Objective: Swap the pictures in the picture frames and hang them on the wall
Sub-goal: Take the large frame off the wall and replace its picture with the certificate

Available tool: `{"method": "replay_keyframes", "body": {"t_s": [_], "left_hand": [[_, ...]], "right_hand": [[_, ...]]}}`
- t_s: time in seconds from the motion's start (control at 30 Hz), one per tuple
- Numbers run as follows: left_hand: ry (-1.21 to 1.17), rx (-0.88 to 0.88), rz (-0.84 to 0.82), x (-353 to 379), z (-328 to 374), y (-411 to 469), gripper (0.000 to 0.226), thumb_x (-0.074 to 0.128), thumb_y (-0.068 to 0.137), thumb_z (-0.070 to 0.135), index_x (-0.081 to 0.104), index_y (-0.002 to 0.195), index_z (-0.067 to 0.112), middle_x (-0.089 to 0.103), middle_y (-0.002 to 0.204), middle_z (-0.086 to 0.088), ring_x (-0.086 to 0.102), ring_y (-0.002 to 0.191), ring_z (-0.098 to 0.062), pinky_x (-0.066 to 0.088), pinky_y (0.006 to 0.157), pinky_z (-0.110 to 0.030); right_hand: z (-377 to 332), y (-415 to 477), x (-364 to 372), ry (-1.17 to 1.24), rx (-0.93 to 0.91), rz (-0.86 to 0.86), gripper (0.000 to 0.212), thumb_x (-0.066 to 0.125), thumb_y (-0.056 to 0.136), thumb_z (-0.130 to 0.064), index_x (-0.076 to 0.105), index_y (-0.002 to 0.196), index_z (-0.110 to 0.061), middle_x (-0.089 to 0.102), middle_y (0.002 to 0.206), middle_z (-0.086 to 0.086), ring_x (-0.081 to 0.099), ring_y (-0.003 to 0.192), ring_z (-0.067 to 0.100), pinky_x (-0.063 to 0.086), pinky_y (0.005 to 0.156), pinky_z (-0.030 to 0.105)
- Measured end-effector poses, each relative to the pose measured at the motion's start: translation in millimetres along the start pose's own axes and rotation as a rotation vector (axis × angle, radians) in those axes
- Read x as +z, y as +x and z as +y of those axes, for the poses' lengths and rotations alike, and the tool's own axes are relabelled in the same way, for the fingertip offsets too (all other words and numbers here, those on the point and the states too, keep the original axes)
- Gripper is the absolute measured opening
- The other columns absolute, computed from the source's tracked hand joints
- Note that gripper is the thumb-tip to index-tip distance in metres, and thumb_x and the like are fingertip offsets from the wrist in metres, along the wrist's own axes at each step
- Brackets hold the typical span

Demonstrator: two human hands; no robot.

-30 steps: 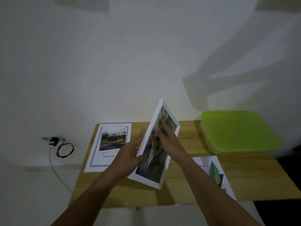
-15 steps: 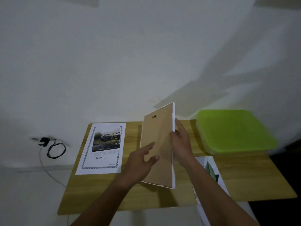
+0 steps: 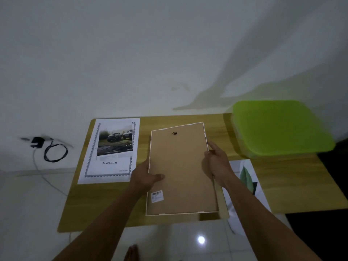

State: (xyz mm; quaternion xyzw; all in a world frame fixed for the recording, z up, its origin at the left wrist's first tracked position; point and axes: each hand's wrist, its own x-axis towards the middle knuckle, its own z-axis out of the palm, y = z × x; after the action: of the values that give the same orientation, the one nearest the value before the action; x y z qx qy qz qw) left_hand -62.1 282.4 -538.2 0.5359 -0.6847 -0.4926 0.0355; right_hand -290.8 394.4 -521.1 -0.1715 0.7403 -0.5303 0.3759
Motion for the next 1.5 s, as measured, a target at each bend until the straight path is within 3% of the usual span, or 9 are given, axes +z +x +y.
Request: {"method": "replay_keyframes", "body": {"t_s": [0.13, 0.2, 0.33, 0.5, 0.67, 0.87, 0.97, 1.1, 1.5], "left_hand": [[0.099, 0.006, 0.056, 11, -3, 12, 0.090, 0.086, 0.069, 0.030, 0.040, 0.144, 0.012, 0.060, 0.130, -0.008, 0.060, 0.112, -0.028, 0.050, 0.093, -0.038], [0.144, -0.004, 0.077, 16, -6, 21, 0.098, 0.086, 0.068, 0.033, 0.034, 0.148, 0.012, 0.055, 0.135, -0.011, 0.056, 0.119, -0.030, 0.048, 0.096, -0.040], [0.185, -0.048, 0.058, 20, -23, 44, 0.097, 0.086, 0.060, 0.046, 0.041, 0.141, 0.020, 0.058, 0.131, -0.006, 0.057, 0.115, -0.027, 0.050, 0.096, -0.046], [0.214, -0.012, 0.070, 19, -25, 51, 0.088, 0.087, 0.058, 0.045, 0.046, 0.134, 0.025, 0.061, 0.120, -0.002, 0.060, 0.106, -0.024, 0.053, 0.089, -0.045], [0.280, 0.024, 0.054, 14, -14, 50, 0.066, 0.085, 0.065, 0.042, 0.057, 0.121, 0.023, 0.059, 0.112, -0.005, 0.056, 0.104, -0.024, 0.048, 0.085, -0.036], [0.408, 0.133, 0.154, 2, -3, 60, 0.042, 0.055, 0.096, 0.028, 0.051, 0.136, 0.017, 0.053, 0.132, -0.012, 0.047, 0.122, -0.029, 0.041, 0.097, -0.040], [0.501, 0.196, 0.161, -2, -2, 73, 0.043, 0.046, 0.099, 0.021, 0.043, 0.142, 0.015, 0.041, 0.147, -0.012, 0.036, 0.136, -0.030, 0.038, 0.105, -0.046], [0.595, 0.221, 0.094, -7, -2, 93, 0.049, 0.039, 0.101, 0.017, 0.032, 0.149, 0.016, 0.026, 0.157, -0.015, 0.022, 0.145, -0.034, 0.029, 0.114, -0.049], [0.725, 0.200, -0.053, -13, -5, 115, 0.060, 0.042, 0.100, 0.018, 0.015, 0.154, 0.018, 0.016, 0.161, -0.010, 0.015, 0.147, -0.034, 0.025, 0.115, -0.046]], "right_hand": [[18, 16, 13, -0.261, -0.102, -0.031, 0.055, 0.041, 0.093, 0.009, 0.044, 0.145, -0.010, 0.062, 0.121, 0.011, 0.059, 0.102, 0.020, 0.043, 0.073, 0.008], [26, 21, 18, -0.378, -0.109, -0.037, 0.059, 0.046, 0.096, 0.003, 0.029, 0.152, -0.007, 0.054, 0.114, -0.001, 0.052, 0.107, 0.018, 0.039, 0.085, 0.015], [46, 36, 25, -0.503, -0.120, 0.000, 0.036, 0.049, 0.097, -0.006, 0.044, 0.132, -0.001, 0.048, 0.090, -0.006, 0.053, 0.092, 0.018, 0.046, 0.084, 0.034], [56, 36, 29, -0.593, -0.169, -0.007, 0.041, 0.050, 0.096, -0.011, 0.043, 0.136, -0.004, 0.059, 0.117, 0.013, 0.058, 0.108, 0.026, 0.046, 0.093, 0.034], [56, 33, 28, -0.794, -0.171, -0.125, 0.065, 0.046, 0.099, -0.014, 0.016, 0.156, -0.006, 0.019, 0.161, 0.015, 0.036, 0.141, 0.030, 0.033, 0.107, 0.027], [41, 33, 36, -0.961, -0.297, -0.059, 0.045, 0.050, 0.091, -0.011, 0.043, 0.134, -0.001, 0.040, 0.136, 0.019, 0.039, 0.127, 0.039, 0.036, 0.103, 0.050], [30, 51, 48, -1.086, -0.347, -0.109, 0.054, 0.050, 0.095, -0.023, 0.034, 0.143, -0.006, 0.029, 0.150, 0.019, 0.025, 0.140, 0.036, 0.023, 0.111, 0.056], [22, 83, 65, -1.124, -0.439, -0.135, 0.053, 0.047, 0.098, -0.034, 0.036, 0.143, -0.008, 0.027, 0.156, 0.016, 0.022, 0.145, 0.031, 0.022, 0.112, 0.055], [26, 124, 105, -1.101, -0.487, 0.015, 0.026, 0.044, 0.099, -0.030, 0.067, 0.101, -0.018, 0.067, 0.107, 0.001, 0.054, 0.114, 0.024, 0.033, 0.101, 0.052]]}}
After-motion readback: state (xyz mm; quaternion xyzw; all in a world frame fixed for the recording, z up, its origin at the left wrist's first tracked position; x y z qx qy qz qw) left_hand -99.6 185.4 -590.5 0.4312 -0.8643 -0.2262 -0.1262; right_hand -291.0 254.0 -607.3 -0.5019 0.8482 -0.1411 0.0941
